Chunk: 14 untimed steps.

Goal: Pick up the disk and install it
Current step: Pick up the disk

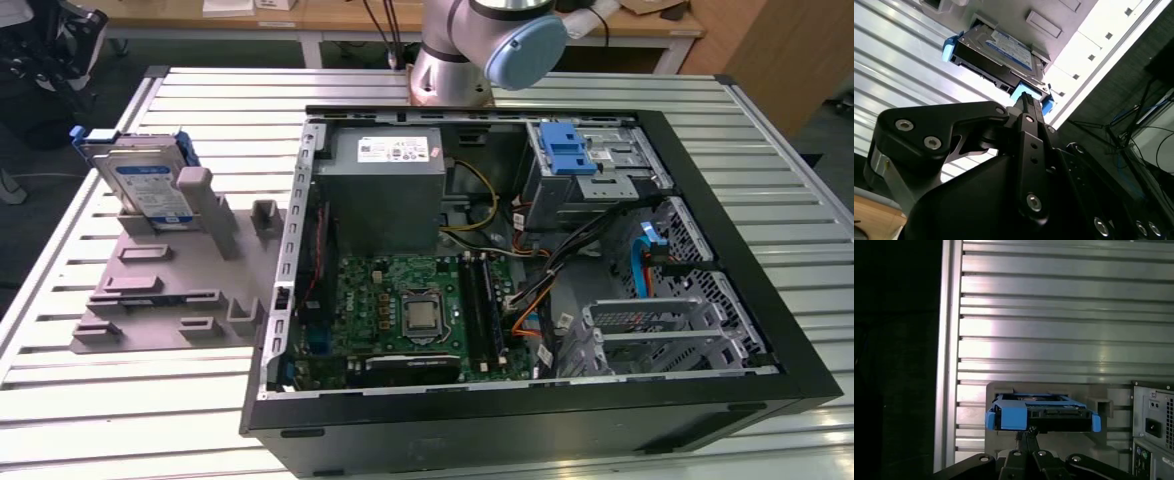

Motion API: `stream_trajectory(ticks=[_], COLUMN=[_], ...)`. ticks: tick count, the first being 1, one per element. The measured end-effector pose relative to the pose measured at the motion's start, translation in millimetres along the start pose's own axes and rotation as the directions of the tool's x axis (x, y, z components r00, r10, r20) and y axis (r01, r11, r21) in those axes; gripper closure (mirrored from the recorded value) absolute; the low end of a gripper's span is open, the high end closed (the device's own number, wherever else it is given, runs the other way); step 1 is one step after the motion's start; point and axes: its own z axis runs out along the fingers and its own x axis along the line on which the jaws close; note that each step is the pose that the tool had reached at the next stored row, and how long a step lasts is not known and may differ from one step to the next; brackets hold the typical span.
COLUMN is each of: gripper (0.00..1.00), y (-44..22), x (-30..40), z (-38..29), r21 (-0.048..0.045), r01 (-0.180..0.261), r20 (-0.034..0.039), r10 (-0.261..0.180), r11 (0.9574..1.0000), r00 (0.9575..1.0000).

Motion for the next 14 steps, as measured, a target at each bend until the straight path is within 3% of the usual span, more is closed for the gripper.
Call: stream_trajectory(ticks=[9, 14], gripper=[0.89, 0.89], y=[0.0, 0.0], x=[0.1, 0.1], z=[0.0, 0.3], r21=[-0.002, -0.0046], r01=[0.077, 0.165], r20=[-0.0034, -0.007], r10=[-0.077, -0.165], r11=[0.997, 0.9863], r00=[0.997, 0.9863])
